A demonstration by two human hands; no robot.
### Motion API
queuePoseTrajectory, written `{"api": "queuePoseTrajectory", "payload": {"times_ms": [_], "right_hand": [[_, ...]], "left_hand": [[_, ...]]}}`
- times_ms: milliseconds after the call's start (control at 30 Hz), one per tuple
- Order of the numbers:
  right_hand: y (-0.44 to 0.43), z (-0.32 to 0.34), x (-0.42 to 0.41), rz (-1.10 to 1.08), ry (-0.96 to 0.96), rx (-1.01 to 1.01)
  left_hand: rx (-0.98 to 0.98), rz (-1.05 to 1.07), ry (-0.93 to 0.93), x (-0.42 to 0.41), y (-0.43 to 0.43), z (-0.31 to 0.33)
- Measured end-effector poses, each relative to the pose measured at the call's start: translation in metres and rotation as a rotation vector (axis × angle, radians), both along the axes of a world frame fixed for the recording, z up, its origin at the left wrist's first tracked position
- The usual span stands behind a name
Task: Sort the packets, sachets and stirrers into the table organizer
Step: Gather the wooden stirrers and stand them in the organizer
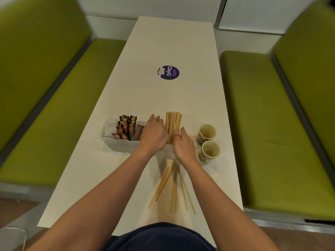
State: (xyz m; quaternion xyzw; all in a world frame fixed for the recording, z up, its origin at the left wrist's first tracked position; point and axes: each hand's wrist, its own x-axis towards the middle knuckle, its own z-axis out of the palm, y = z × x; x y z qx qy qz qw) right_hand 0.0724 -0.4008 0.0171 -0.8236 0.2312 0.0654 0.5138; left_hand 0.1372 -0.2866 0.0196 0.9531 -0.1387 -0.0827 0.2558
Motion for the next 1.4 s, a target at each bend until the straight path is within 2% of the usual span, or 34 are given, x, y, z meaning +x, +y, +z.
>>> {"api": "queuePoseTrajectory", "payload": {"times_ms": [100,200,300,333,433,500,600,767,967,1233,1400], "right_hand": [[0.000,0.005,-0.020,0.012,-0.010,-0.039],[-0.003,0.005,-0.051,0.046,-0.112,-0.072],[-0.013,-0.002,-0.086,0.131,-0.118,-0.256],[-0.017,-0.007,-0.097,0.145,-0.079,-0.332],[-0.021,-0.020,-0.116,0.189,0.074,-0.479],[-0.021,-0.027,-0.122,0.213,0.110,-0.517],[-0.018,-0.026,-0.121,0.227,0.117,-0.586],[-0.015,-0.024,-0.118,0.219,0.159,-0.591],[-0.013,-0.010,-0.109,0.268,0.276,-0.655],[-0.008,-0.010,-0.100,0.420,0.255,-0.849],[-0.012,0.000,-0.094,0.426,0.242,-0.838]], "left_hand": [[-0.025,0.022,-0.054,-0.014,0.005,0.014],[-0.157,0.095,-0.173,-0.037,0.014,0.021],[-0.154,0.053,-0.319,-0.077,0.027,0.013],[-0.128,0.047,-0.279,-0.092,0.031,0.009],[-0.004,0.100,0.033,-0.122,0.037,-0.008],[0.114,0.068,0.122,-0.133,0.035,-0.020],[0.251,0.001,0.094,-0.140,0.029,-0.027],[0.367,0.001,0.087,-0.131,0.024,-0.023],[0.439,-0.023,0.097,-0.123,0.017,-0.014],[0.528,-0.110,0.019,-0.125,0.020,-0.016],[0.588,-0.175,0.003,-0.122,0.020,-0.014]]}}
